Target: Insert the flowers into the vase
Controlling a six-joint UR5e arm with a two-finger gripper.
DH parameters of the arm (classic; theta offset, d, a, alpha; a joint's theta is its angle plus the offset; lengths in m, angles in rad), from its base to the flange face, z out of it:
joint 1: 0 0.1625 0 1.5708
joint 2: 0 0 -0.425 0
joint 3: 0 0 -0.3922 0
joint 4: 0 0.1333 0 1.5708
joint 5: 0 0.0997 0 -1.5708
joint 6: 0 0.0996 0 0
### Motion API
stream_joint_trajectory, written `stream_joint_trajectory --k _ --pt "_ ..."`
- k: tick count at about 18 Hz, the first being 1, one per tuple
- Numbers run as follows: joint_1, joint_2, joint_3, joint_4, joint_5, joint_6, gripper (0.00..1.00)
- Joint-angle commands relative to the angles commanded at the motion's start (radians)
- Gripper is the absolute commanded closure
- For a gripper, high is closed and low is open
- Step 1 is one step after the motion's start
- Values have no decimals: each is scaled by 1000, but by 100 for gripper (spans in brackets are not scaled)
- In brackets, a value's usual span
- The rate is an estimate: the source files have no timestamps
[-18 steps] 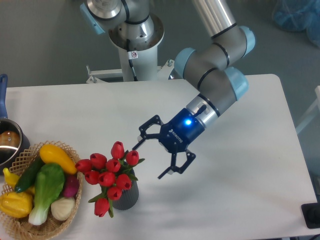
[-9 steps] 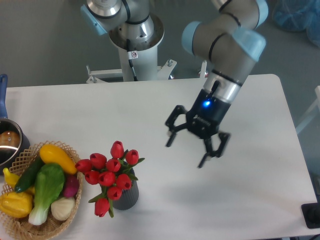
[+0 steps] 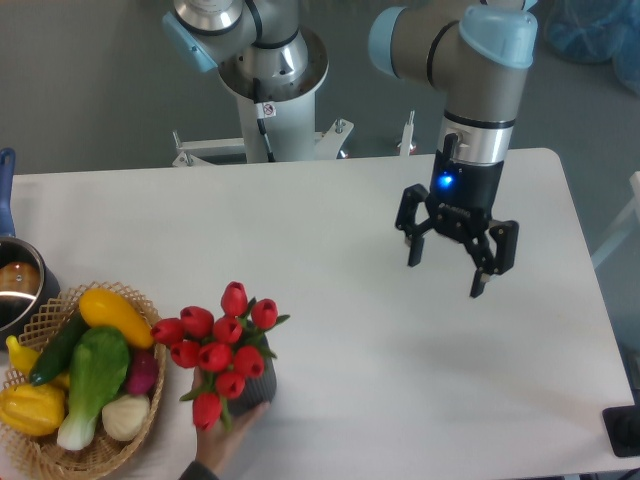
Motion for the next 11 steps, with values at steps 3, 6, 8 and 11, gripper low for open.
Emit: stream_joint_trajectory --k 3,6,8,11 --pt "-5 -2 57 -94 63 2 0" --pt "-6 -3 112 -212 127 3 0" --pt "-6 -3 124 -253 144 29 0" --pt "-5 -3 124 -307 199 60 0"
